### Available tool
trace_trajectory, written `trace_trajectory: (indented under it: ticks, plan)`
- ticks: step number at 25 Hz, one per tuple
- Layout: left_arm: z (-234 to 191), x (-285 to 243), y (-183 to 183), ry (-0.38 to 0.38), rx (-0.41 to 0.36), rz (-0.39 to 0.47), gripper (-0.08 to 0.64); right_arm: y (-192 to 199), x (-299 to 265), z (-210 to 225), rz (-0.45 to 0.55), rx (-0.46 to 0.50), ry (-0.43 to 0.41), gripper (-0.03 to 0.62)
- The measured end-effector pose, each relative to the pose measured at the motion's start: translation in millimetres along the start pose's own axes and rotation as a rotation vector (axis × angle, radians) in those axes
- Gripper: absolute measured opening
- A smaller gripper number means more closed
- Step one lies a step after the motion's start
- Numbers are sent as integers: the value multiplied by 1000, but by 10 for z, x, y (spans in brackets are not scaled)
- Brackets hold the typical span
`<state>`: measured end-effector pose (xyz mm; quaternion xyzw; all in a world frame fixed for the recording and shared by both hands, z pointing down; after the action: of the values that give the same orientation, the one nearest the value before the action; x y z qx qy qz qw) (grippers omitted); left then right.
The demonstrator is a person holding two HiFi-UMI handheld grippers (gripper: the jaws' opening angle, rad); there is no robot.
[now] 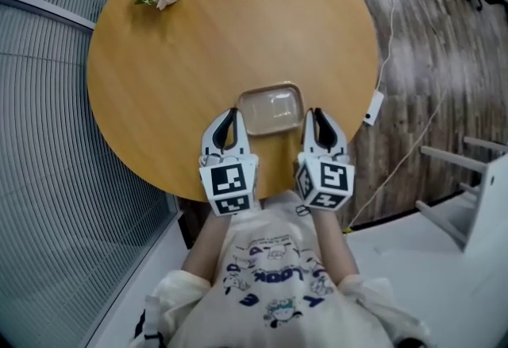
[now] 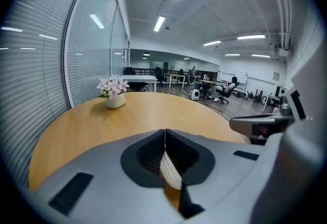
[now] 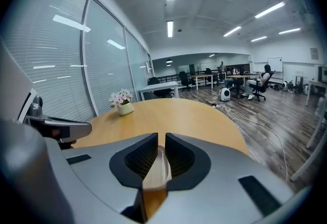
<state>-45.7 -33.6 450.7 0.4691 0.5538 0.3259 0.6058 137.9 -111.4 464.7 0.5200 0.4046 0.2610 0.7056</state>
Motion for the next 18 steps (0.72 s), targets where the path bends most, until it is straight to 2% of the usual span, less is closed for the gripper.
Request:
trace_trajectory:
  ticks: [5, 18]
  plan:
    - [-45, -29, 176, -16, 19, -52, 5, 152, -62, -9, -51, 4, -2, 28]
    - [-111, -199, 498, 36, 79, -178, 5, 422, -188, -36, -138, 25, 23, 29]
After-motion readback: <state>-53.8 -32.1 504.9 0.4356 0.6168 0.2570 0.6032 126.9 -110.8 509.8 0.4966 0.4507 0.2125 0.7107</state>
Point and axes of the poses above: the fingertips, and each gripper's own axes: x backward along the fingers, z to its right, y out of its underside, the point moved 6 cm from there along x, backward along the fingers, and after that the axes turned 12 degrees about z, right-handed, at the moved point
